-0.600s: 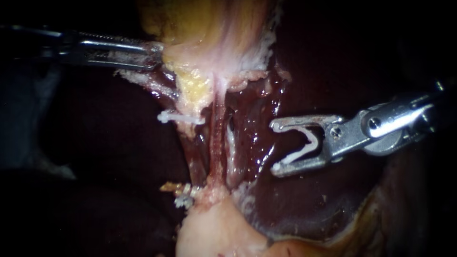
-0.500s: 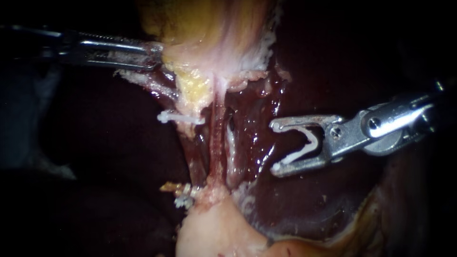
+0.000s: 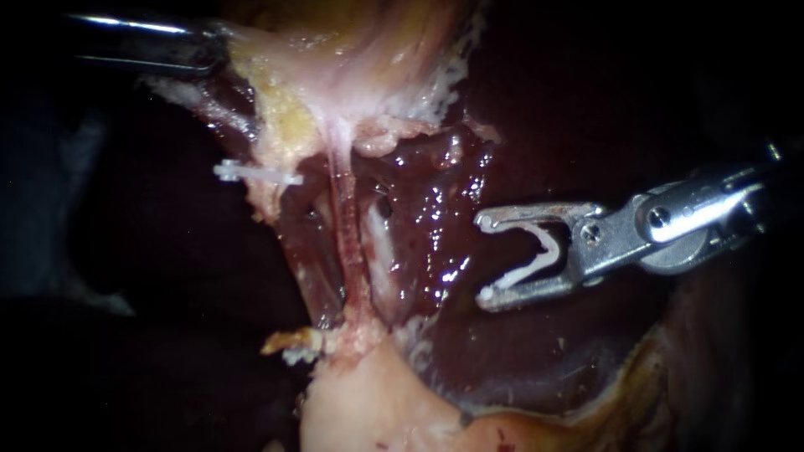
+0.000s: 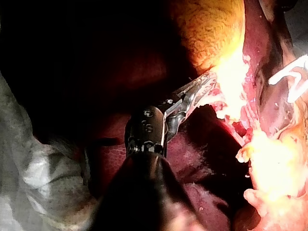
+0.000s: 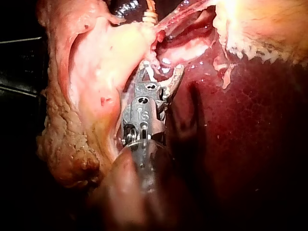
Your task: Clipping first clip right tube
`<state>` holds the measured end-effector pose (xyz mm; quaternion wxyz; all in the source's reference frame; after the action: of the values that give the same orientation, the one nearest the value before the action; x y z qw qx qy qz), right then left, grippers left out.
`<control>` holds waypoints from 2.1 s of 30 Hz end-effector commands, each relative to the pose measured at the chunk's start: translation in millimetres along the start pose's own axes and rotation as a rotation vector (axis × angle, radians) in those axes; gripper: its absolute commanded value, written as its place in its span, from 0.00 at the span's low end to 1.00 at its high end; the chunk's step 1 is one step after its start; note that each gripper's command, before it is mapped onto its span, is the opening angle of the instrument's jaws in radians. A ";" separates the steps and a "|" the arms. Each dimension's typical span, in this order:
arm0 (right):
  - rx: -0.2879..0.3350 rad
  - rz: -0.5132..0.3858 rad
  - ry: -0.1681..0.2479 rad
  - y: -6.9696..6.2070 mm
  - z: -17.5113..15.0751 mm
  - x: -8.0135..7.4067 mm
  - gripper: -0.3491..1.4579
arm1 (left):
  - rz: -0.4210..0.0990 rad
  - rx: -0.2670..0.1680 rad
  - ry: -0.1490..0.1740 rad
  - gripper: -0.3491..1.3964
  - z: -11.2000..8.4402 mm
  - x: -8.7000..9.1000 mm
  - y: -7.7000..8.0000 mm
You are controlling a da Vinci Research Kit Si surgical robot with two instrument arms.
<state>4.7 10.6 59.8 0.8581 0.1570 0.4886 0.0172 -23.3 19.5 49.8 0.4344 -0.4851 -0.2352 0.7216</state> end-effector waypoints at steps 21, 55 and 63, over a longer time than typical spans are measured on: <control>0.083 0.275 0.148 -1.9 11.6 0.3 0.47 | 0.005 0.012 0.006 0.00 1.0 -0.8 0.2; 0.230 0.454 0.351 -2.8 17.9 1.9 0.47 | 0.007 0.009 0.006 0.00 1.4 -1.1 0.1; 0.350 0.416 0.366 -5.2 17.2 3.9 0.45 | 0.007 0.009 0.006 0.00 1.4 -1.2 0.1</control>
<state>20.6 1.9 63.1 0.6914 0.3967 0.5888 0.1339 -24.5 18.6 50.9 0.4345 -0.4859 -0.2288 0.7230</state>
